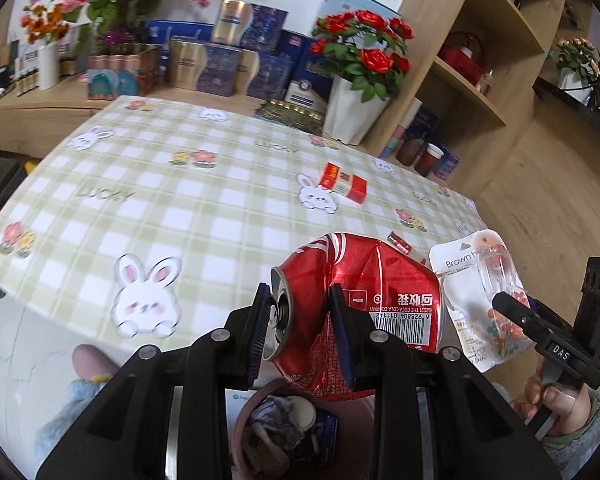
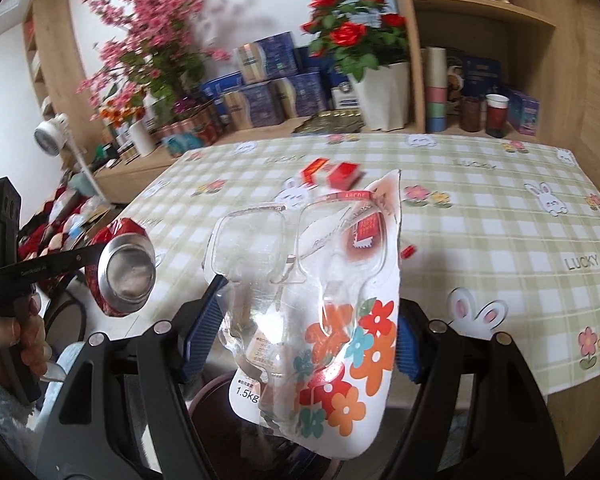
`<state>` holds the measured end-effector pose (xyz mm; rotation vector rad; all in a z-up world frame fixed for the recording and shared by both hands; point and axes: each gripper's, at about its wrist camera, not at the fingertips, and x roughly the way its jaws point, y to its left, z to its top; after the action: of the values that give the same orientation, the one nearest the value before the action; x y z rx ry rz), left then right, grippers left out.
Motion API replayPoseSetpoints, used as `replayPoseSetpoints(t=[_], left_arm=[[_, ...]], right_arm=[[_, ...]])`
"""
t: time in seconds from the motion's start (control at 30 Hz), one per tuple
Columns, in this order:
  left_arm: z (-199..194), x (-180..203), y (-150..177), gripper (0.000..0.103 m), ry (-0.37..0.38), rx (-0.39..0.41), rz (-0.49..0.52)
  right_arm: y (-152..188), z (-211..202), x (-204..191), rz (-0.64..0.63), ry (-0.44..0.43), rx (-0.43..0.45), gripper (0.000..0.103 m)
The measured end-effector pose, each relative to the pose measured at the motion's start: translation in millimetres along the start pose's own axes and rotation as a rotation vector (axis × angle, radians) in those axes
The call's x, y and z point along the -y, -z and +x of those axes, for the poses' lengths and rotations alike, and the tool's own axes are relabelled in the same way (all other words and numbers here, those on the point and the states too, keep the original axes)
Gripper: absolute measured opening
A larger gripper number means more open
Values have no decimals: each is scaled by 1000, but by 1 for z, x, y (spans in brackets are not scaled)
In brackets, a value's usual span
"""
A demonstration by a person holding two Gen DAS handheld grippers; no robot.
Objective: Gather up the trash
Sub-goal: 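Carry the package into the bin and release with the right gripper while the left gripper carries the can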
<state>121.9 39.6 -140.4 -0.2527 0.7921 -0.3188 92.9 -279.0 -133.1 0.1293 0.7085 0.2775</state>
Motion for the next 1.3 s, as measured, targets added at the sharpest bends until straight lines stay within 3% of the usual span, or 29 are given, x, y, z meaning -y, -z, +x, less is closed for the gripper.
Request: replayPoseSetpoints(t=[0.37,0.6,1.3], left_arm=[[-47,-27,42,30,-15,39,-54],[-69,-33,59,30,-32,42,-54],[-66,-36,74,30,-15,25,-80]], right_arm=[[44,-3,-63,-65,-94,-73,73],[68,-4,-83,-21,-183,-126,73],[110,31,-101,-2,-283,-399,73]])
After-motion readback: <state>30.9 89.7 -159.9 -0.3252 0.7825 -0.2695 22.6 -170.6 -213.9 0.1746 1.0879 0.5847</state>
